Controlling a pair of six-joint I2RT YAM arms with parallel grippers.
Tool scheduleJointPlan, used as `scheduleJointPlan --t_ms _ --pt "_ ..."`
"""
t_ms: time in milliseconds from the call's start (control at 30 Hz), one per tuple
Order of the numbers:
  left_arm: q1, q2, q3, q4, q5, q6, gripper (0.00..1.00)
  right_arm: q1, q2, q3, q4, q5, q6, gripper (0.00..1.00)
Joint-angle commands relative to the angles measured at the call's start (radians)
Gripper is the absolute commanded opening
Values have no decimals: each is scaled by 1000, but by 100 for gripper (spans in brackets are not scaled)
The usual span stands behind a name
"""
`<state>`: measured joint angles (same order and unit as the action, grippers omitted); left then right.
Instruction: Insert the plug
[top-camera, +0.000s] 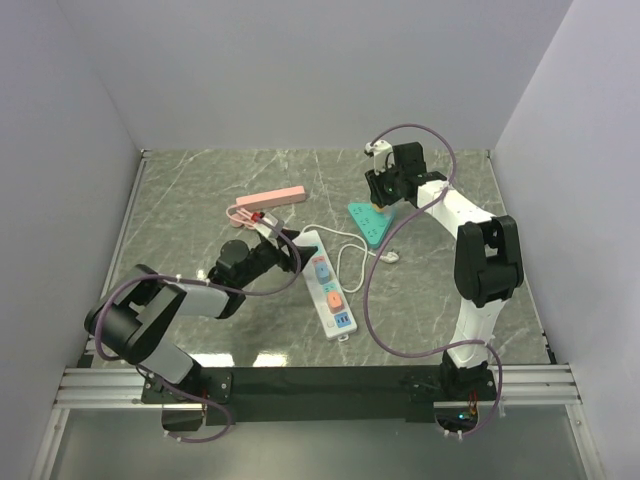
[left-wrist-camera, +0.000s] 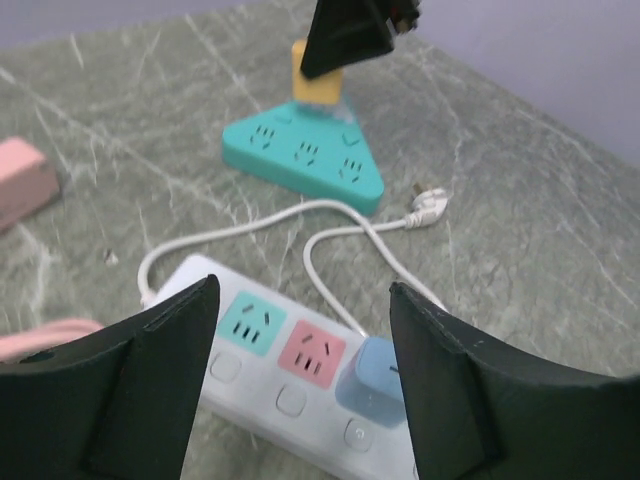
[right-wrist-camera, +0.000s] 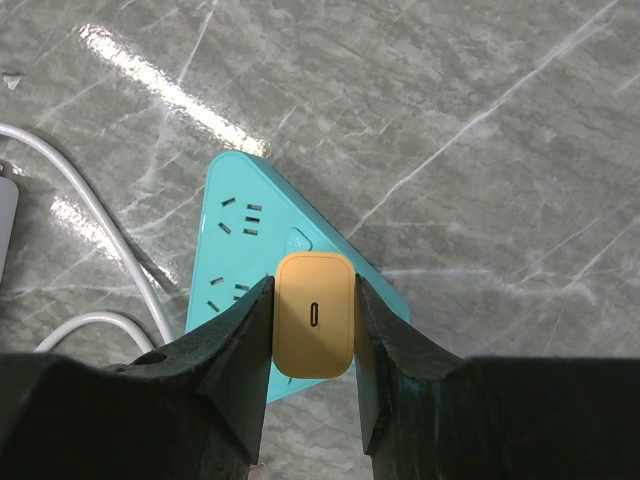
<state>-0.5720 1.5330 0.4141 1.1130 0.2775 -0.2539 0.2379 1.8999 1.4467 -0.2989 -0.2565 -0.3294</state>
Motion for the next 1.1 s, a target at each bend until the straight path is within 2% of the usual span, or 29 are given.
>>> scheduleJointPlan --t_ms 0,433,700,900,1067 --pt "0 -5 32 111 58 51 75 -3 -42 21 35 -4 10 0" --pt "1 -48 45 24 23 93 76 -11 -42 8 61 -15 7 0" --pt "96 32 23 203 138 -1 77 -18 -71 -46 122 -12 38 0" --pt "103 27 48 182 126 12 76 -20 -70 -40 106 -12 35 0" --pt "103 -5 78 101 118 22 77 -20 -67 -34 103 -24 6 0"
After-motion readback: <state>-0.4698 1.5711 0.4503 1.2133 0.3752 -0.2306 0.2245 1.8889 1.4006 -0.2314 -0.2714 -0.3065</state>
